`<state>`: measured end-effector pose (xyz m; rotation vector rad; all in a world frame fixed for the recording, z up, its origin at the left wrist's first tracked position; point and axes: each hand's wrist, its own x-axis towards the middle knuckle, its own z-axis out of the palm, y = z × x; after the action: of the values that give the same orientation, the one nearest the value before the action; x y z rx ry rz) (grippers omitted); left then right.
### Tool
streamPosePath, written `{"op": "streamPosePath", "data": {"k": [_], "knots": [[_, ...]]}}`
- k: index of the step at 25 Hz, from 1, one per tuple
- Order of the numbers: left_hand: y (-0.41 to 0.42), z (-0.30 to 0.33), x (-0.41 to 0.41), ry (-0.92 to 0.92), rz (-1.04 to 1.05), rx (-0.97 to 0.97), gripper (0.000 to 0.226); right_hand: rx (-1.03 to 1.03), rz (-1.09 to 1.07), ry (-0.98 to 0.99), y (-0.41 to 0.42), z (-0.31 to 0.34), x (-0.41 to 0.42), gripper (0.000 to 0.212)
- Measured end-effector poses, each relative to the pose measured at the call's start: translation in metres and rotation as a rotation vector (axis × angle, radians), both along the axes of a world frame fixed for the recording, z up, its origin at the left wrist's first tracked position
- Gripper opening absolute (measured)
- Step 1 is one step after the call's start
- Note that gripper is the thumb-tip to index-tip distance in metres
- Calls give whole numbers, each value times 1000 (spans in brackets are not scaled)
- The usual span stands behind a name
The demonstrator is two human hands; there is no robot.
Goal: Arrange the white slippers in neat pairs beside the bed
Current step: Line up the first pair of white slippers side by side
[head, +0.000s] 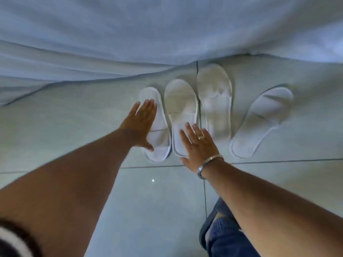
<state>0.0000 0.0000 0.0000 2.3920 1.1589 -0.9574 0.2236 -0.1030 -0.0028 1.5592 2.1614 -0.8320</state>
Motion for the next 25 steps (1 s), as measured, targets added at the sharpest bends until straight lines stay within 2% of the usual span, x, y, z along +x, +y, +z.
{"op": "streamPosePath", "data": {"k": [2,5,9,15,18,20,23,25], "knots": [[8,-26,-1,12,4,-75,165,86,-82,60,8,-33,-9,98],[11,-48,-13,-4,50,-142,166,232,-125,116,9,-73,-20,112],[14,-44,-11,-3,53,-177,167,321,-127,108,5,-74,-18,116],[14,-42,-19,-36,1,-171,165,286,-166,56,3,-72,-27,118],[13,-40,-19,-100,-12,-158,166,240,-195,-6,-4,-61,-38,108],[9,-44,-24,-103,-32,-118,166,219,-291,-62,-19,-57,-48,104],[15,-46,-49,-130,34,-76,164,144,-330,-129,-48,-54,-79,102],[22,-42,-83,-84,70,-31,165,120,-382,-146,-71,-51,-104,104]]}}
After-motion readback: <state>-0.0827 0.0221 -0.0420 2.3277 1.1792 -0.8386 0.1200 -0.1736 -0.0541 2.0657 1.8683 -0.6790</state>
